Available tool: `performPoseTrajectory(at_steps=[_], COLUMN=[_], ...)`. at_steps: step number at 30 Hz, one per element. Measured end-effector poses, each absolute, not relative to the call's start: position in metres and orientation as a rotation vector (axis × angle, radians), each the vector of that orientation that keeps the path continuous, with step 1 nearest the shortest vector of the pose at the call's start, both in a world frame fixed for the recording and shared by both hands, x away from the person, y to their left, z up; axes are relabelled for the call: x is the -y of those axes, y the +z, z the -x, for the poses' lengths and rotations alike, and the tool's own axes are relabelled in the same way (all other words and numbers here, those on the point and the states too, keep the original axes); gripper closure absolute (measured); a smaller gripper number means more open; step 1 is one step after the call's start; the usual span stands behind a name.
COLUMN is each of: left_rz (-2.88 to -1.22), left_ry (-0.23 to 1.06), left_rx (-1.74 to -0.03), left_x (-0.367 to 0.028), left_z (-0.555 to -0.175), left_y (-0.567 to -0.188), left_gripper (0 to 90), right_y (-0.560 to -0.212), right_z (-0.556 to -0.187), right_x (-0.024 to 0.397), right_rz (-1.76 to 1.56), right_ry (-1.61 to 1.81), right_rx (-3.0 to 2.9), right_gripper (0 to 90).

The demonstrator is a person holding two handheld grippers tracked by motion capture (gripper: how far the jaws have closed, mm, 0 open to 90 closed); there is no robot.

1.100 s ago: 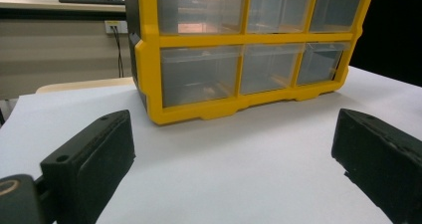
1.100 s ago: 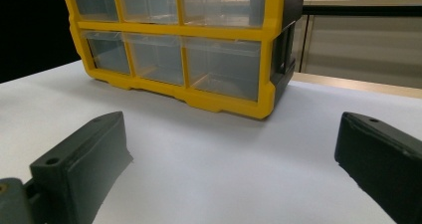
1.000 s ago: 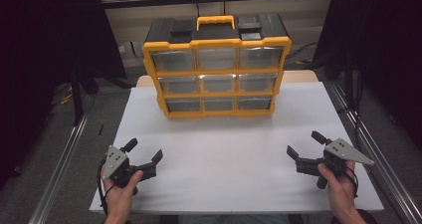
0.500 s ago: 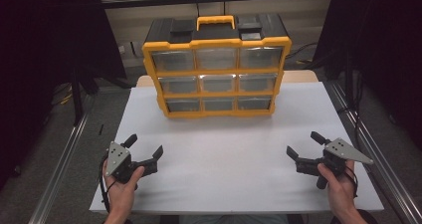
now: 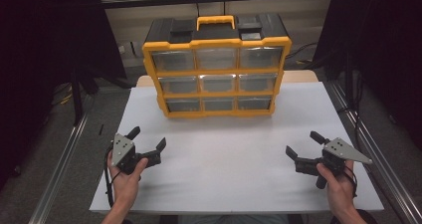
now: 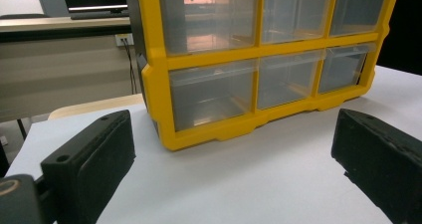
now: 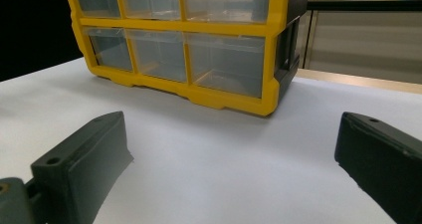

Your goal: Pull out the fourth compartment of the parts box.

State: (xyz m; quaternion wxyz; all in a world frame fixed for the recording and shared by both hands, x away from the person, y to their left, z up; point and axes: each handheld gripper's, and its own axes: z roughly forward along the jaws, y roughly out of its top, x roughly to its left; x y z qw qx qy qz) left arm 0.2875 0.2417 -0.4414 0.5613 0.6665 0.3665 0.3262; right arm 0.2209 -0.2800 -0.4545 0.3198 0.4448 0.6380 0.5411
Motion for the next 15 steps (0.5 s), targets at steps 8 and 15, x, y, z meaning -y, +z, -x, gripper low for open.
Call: performPoseTrajectory(at_steps=[8, 15], left_rz=[-1.568, -1.587], left_ry=[0.784, 0.796], left_rx=[-0.853, -0.84], left_x=[-0.234, -0.225], left_z=[-0.303, -0.32], left_y=[-0.441, -0.441], left_gripper=[3.4, 3.0], right_y=[-0.455, -0.455], right_z=[-0.221, -0.221], right_x=[0.279, 0.28], right_rz=[-1.167, -1.165], right_ry=[1.42, 1.42], right_rx=[-1.68, -1.682], right_gripper=[0.4, 0.4])
